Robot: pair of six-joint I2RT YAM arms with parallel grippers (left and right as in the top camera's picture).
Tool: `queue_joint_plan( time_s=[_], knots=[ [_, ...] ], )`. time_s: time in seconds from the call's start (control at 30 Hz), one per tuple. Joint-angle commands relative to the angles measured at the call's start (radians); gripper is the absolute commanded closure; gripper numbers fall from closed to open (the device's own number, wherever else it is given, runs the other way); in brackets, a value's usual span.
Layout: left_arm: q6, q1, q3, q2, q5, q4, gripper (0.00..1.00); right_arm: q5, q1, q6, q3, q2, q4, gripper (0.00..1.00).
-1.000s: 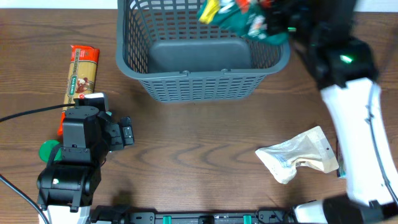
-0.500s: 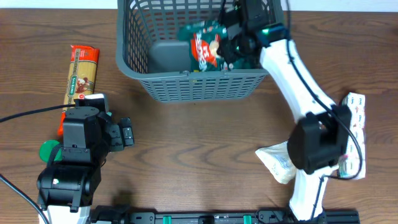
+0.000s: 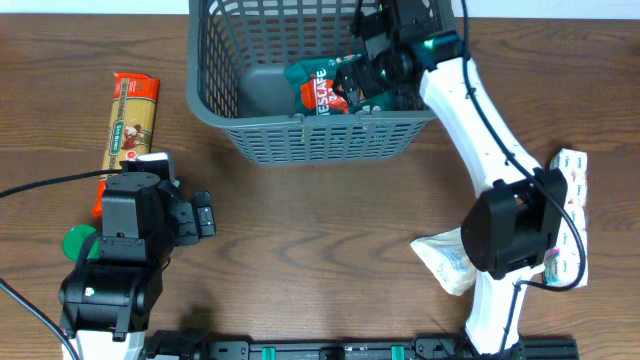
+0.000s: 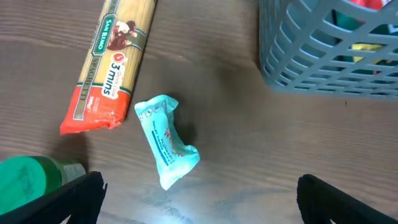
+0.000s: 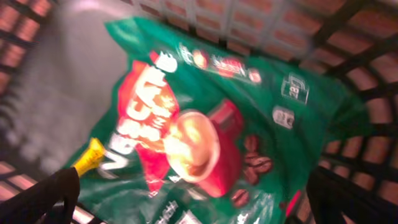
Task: Pack container
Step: 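Lift the Nescafe pack and lower it into the grey basket, then open the right gripper and withdraw it toward the tissue pack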
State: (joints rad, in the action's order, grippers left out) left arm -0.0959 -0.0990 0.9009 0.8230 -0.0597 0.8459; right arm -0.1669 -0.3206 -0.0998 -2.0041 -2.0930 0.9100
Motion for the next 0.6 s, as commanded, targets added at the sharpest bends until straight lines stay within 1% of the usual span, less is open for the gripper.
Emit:
queue_joint_plan(
  time_s=[0.0,0.13,0.2,0.27,0.37,0.5,0.57],
  knots=[
    [0.017,0.004,0.025,0.001,-0.013,0.002,0.01,-0.024,0.011,-0.01,-0.182,0.113,0.071,0.01],
    [0.017,0.004,0.025,0.001,-0.013,0.002,0.02,-0.001,0.056,0.019,-0.412,0.156,0.245,0.01],
    [0.017,0.004,0.025,0.001,-0.013,0.002,0.02,0.051,0.104,0.096,-0.494,0.175,0.324,0.01],
    [0.017,0.004,0.025,0.001,-0.013,0.002,0.01,0.087,0.182,0.189,-0.557,0.196,0.438,0.01],
    [0.017,0.004,0.025,0.001,-0.013,0.002,0.02,0.092,0.318,0.304,-0.579,0.23,0.613,0.01],
    [0.017,0.004,0.025,0.001,-0.013,0.002,0.01,0.094,0.48,0.368,-0.579,0.246,0.788,0.01],
    [0.017,0.004,0.025,0.001,-0.013,0.002,0.01,0.065,0.55,0.357,-0.548,0.26,0.789,0.01]
  ],
)
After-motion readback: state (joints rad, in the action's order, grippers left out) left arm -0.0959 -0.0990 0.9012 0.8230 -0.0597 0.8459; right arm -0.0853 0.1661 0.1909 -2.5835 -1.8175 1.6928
